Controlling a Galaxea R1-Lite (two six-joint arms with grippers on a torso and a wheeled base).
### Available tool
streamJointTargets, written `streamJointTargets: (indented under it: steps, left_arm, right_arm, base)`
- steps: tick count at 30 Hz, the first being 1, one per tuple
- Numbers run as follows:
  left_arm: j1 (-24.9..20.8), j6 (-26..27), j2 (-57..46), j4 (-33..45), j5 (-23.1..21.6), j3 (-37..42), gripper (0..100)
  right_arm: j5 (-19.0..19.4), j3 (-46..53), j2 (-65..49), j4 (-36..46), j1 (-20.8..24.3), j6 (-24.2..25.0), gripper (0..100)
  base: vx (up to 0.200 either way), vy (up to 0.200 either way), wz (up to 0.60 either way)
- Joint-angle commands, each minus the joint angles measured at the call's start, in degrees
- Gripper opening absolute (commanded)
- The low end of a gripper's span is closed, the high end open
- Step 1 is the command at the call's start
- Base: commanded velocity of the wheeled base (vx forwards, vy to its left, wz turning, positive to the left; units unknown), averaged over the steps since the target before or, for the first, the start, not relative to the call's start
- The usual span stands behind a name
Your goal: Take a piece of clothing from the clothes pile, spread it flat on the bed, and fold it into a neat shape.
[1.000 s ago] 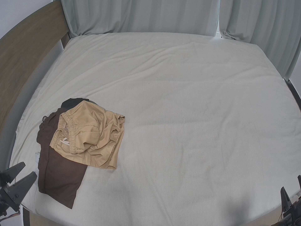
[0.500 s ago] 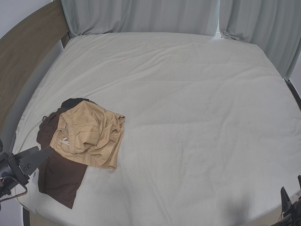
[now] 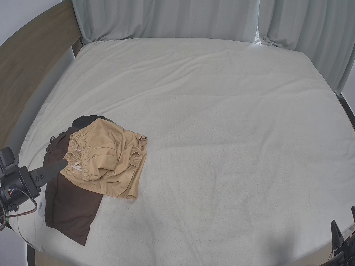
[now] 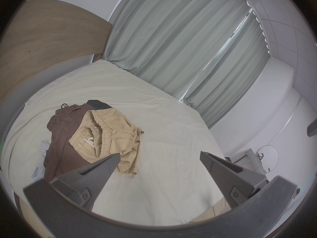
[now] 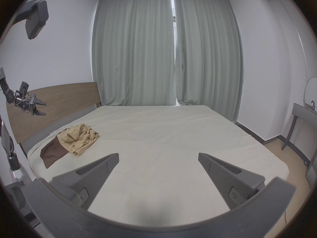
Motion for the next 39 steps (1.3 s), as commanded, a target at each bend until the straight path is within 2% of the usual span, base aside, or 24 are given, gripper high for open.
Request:
streamJointTargets:
  steps: [1, 10, 15, 26, 37, 39]
  left_arm:
    - [1.10, 0.02, 3.34, -0.86, -0.19, -0.06, 100]
    - [2.77, 0.10, 9.67, -4.55, -0.36, -0.85, 100]
    - [5.32, 0.10, 16.09, -10.18, -2.82, -0.85, 100]
    - [5.50, 0.10, 26.90, -19.14, -3.35, -1.55, 100]
    - [6.03, 0.10, 34.37, -24.86, -3.26, -2.08, 100]
    - [7.52, 0.28, 36.21, -26.44, -3.35, -1.99, 100]
  right_arm:
    - [0.01, 0.92, -0.31, 0.01, 0.00, -0.01, 100]
    - [0.01, 0.92, -0.31, 0.01, 0.09, -0.09, 100]
    - [0.01, 0.92, -0.31, 0.01, 0.09, -0.09, 100]
    - [0.01, 0.92, -0.31, 0.01, 0.18, -0.09, 100]
    - [0.01, 0.92, -0.40, 0.01, 0.18, -0.09, 100]
    - [0.01, 0.92, -0.40, 0.01, 0.18, -0.09, 100]
  base:
    - [0.000, 0.000, 0.00]
    - [0.000, 0.000, 0.00]
    - [0.000, 0.000, 0.00]
    - [0.000, 0.000, 0.00]
    - [0.000, 0.000, 0.00]
    - [0.000, 0.000, 0.00]
